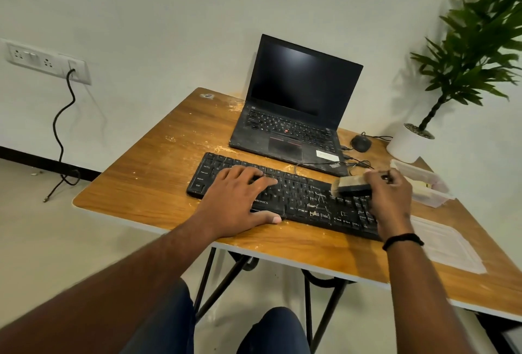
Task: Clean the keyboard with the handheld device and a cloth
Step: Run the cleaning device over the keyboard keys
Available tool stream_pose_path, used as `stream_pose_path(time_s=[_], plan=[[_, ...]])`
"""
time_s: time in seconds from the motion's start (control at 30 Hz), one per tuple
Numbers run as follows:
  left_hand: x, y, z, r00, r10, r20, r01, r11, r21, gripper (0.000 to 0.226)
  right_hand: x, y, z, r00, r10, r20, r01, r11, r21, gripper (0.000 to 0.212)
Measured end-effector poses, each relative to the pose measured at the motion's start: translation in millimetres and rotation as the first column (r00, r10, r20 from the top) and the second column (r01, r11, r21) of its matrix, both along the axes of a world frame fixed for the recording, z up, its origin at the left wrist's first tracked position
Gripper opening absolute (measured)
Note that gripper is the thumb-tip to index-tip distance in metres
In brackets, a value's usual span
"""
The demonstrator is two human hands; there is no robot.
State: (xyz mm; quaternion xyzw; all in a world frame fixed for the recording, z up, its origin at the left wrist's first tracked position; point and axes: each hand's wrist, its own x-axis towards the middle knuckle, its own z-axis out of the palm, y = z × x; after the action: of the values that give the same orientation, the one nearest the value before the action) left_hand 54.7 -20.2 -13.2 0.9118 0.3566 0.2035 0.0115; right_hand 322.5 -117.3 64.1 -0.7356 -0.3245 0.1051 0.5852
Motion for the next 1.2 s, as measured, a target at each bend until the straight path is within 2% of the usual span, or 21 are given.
stream_pose_path(time_s=[0.07,0.2,0.23,0.33,0.37,0.47,0.5,0.63,0.73,0.77,0.87,0.9,1.0,1.07,1.13,1.2], plan=[[-1,0,0,1.000,-0.002,-0.011,0.002,1.000,-0.009,0.082,0,2,1,0.992,0.094,0.086,-0.087,0.993,-0.085,0.017],[-1,-1,2,1.000,-0.001,-0.027,0.000,1.000,-0.024,0.079,-5,14,-4,0.924,0.154,0.350,-0.100,0.980,-0.169,0.017],[-1,-1,2,1.000,0.000,-0.029,0.000,1.000,-0.023,0.079,-4,15,-2,0.907,0.218,0.361,-0.140,0.963,-0.231,0.016],[-1,-2,3,0.999,0.006,-0.042,-0.007,1.000,-0.029,0.080,7,19,10,0.866,0.435,0.247,-0.323,0.863,-0.388,0.013],[-1,-2,3,0.999,0.008,-0.043,-0.009,0.999,-0.032,0.081,7,20,12,0.860,0.446,0.246,-0.329,0.856,-0.400,0.012],[-1,-2,3,0.999,0.007,-0.043,-0.008,1.000,-0.027,0.082,1,26,9,0.857,0.328,0.398,-0.207,0.926,-0.317,0.011],[-1,-2,3,0.999,0.004,-0.040,-0.005,1.000,-0.027,0.083,-1,27,9,0.852,0.336,0.401,-0.214,0.923,-0.319,0.011],[-1,-2,3,0.998,0.012,-0.055,-0.014,0.999,-0.031,0.084,-3,30,21,0.799,0.519,0.302,-0.352,0.813,-0.464,0.015],[-1,-2,4,0.998,0.011,-0.058,-0.013,0.999,-0.031,0.084,-10,33,17,0.801,0.391,0.454,-0.209,0.893,-0.399,0.014],[-1,-3,4,0.998,0.009,-0.057,-0.010,0.999,-0.031,0.083,-11,35,16,0.805,0.400,0.438,-0.220,0.888,-0.404,0.013],[-1,-3,4,0.999,0.008,-0.053,-0.010,0.999,-0.032,0.083,-14,38,25,0.783,0.562,0.268,-0.380,0.773,-0.509,0.015],[-1,-3,4,0.999,0.007,-0.053,-0.009,0.999,-0.033,0.083,-14,40,26,0.774,0.559,0.298,-0.360,0.775,-0.520,0.016],[-1,-3,4,0.999,0.008,-0.050,-0.009,0.999,-0.033,0.083,-21,43,17,0.749,0.365,0.553,-0.110,0.892,-0.439,0.016],[-1,-3,4,0.999,0.007,-0.048,-0.009,0.999,-0.032,0.084,-22,46,13,0.757,0.398,0.518,-0.173,0.887,-0.429,0.016],[-1,-3,4,0.999,0.009,-0.047,-0.010,1.000,-0.029,0.083,-19,49,19,0.752,0.517,0.409,-0.295,0.819,-0.492,0.016],[-1,-3,4,0.999,0.008,-0.048,-0.009,1.000,-0.027,0.083,-20,50,22,0.751,0.500,0.431,-0.269,0.828,-0.491,0.017]])
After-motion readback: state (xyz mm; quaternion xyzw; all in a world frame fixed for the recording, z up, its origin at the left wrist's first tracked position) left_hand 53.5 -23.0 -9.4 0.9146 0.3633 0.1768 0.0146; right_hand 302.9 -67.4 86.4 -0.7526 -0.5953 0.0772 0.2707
